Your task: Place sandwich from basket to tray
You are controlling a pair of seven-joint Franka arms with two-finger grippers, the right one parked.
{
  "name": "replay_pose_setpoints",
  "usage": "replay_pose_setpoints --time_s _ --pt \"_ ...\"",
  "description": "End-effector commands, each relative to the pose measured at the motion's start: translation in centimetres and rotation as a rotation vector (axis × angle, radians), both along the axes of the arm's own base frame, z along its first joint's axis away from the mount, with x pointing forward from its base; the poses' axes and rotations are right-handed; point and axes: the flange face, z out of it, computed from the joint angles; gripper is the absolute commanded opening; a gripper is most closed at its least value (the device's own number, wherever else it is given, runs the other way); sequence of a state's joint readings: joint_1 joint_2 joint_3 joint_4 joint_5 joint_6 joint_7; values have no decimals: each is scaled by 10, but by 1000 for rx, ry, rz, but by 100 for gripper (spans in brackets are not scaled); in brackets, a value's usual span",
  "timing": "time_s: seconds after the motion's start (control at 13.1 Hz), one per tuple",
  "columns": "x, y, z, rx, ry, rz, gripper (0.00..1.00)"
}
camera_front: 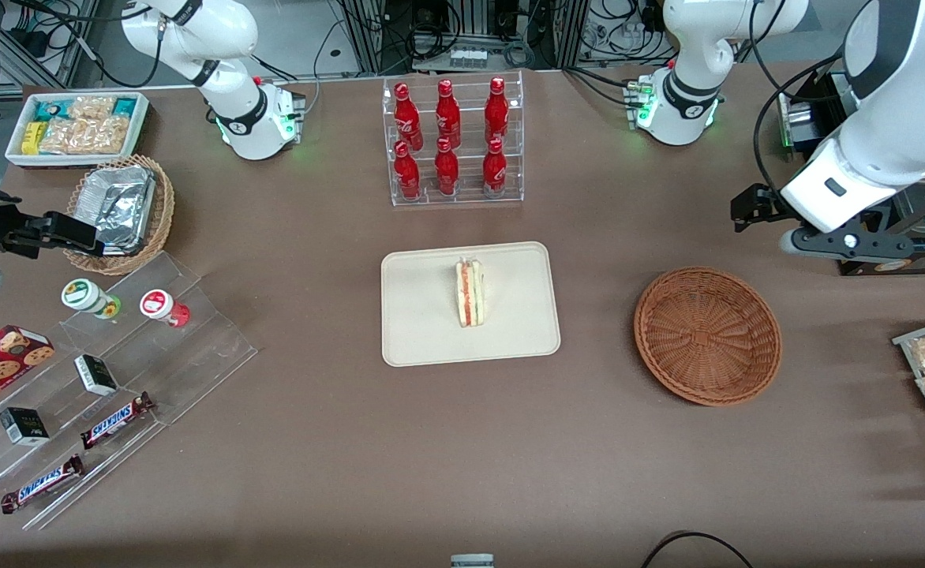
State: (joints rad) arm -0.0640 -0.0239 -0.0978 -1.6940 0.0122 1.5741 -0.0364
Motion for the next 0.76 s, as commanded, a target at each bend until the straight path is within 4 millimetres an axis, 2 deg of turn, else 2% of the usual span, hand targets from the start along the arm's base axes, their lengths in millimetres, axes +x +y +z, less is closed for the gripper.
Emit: replay_pose_setpoints --time_s 0.0,0.15,0.69 --pt "5 19 9 -1 -13 13 100" --pt "6 33 9 -6 -9 38 100" --pt "6 47 8 -2 -5 55 100"
